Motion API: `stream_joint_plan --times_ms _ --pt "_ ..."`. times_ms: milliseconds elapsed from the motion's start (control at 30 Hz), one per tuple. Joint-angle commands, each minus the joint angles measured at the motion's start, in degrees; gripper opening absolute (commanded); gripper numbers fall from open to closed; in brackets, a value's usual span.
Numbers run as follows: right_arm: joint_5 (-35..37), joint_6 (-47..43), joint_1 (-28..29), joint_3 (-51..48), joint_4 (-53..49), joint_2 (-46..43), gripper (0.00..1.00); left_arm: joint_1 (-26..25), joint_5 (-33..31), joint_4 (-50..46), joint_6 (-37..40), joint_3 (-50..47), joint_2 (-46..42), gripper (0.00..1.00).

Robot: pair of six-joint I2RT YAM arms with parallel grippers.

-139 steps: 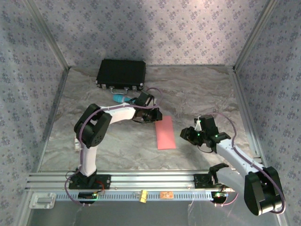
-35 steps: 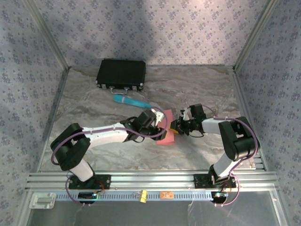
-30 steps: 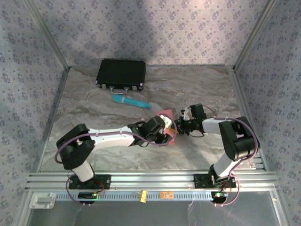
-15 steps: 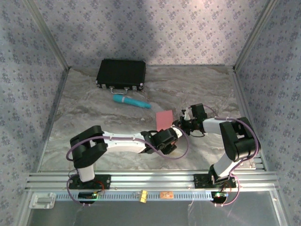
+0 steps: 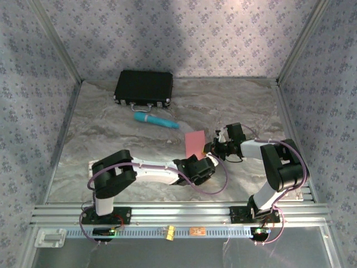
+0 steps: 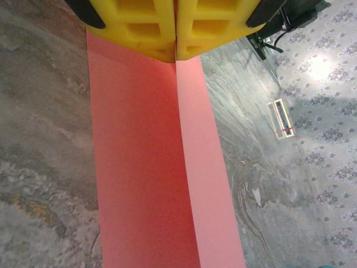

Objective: Fold a paper plane with a square sheet of paper (pick it up from the middle)
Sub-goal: Fold the triangle a second time at the center of the table.

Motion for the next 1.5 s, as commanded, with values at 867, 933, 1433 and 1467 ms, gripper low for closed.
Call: stream_joint_plan --times_ms 867,933,1433,1467 --pt "1.09 0.04 -0.65 -0.1 -1.99 -1.76 0.17 -0.18 -1.5 2.63 0.18 -0.05 -2.0 0.16" --pt "1.43 -0.2 -0.77 0.0 -2.5 -2.19 0.18 0.07 -1.02 2.62 -0.5 -0.31 -2.44 0.13" --pt "12.33 0.3 -5.64 -2.57 -14.36 -14.78 0.36 16.1 36.38 11.13 -15.23 -7.11 -8.06 0.0" --pt "12.02 0.35 -5.43 -2.87 -14.41 -15.2 0.35 16.69 37.77 11.6 -16.02 -7.24 -7.8 0.0"
